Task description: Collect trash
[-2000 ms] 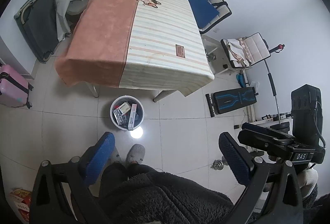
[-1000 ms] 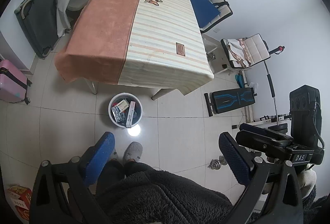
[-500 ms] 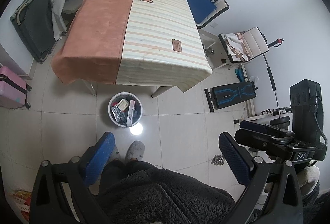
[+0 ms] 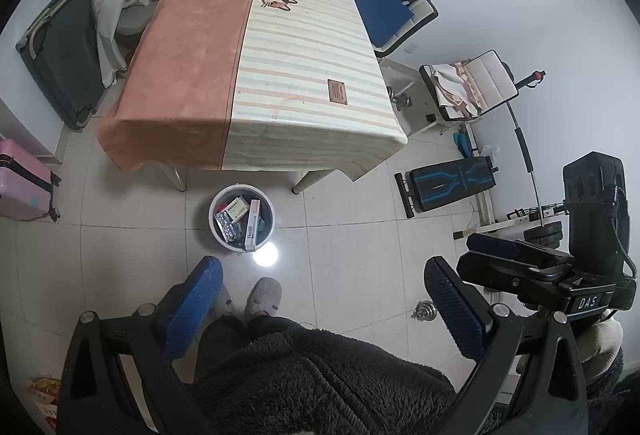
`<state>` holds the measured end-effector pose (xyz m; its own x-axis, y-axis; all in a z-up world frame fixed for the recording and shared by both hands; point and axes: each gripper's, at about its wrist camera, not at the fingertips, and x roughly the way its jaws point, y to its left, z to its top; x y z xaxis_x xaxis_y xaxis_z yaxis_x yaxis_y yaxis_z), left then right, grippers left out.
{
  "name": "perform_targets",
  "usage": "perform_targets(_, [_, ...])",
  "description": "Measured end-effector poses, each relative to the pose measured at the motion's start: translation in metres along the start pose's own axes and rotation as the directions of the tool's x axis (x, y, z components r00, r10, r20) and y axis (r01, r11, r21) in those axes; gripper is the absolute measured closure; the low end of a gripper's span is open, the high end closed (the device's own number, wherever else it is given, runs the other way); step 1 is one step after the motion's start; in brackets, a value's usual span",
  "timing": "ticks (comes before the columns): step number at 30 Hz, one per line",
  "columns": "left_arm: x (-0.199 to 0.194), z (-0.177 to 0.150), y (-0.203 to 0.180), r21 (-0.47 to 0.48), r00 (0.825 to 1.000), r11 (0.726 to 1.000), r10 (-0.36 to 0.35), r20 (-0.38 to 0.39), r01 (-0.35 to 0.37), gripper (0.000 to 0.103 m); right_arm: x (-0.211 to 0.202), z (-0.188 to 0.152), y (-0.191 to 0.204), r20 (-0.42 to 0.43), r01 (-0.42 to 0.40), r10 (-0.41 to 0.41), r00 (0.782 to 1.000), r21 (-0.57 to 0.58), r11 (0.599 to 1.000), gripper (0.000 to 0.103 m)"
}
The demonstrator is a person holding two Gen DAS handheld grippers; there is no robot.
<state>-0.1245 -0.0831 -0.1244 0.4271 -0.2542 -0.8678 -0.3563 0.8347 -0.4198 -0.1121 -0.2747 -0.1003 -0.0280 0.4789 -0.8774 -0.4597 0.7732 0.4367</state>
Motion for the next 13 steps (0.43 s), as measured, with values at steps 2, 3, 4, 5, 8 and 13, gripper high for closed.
perform_targets(2, [-0.0005,0.0006,0.0002,0.001,1.000,1.000,0.001,0.001,-0.001,0.000,-0.0020,-0.0007,-0.0003,0.002,0.001,-0.001,1.000,-0.003,1.000,0.000])
perform_targets(3, [-0.0012,0.0005,-0.0001,0.002,1.000,1.000,0.000,0.002,0.000,0.000,-0.0031,-0.0011,-0.0001,0.003,0.000,0.000,1.000,-0.004,1.000,0.000])
perform_targets(4, [-0.0009,0.0012,-0.0004,0.002,1.000,1.000,0.000,0.003,0.000,0.000,-0.0044,-0.0009,0.0002,0.004,0.000,0.000,1.000,-0.005,1.000,0.000])
perform_targets(5, [-0.0013,0.0014,-0.0004,0.003,1.000,1.000,0.001,0.004,-0.001,0.000,-0.0049,-0.0009,0.0002,0.005,0.001,-0.001,1.000,-0.007,1.000,0.000])
perform_targets(8, [-0.0029,0.0018,-0.0015,0.006,1.000,1.000,-0.001,0.006,0.001,0.000,-0.0072,-0.0015,0.0005,0.006,-0.001,0.001,1.000,-0.010,1.000,0.000])
perform_targets(13, [-0.0051,0.0028,-0.0025,0.010,1.000,1.000,-0.002,0.012,0.002,0.000,-0.0098,-0.0021,0.0004,0.010,-0.001,0.001,1.000,-0.012,1.000,0.000])
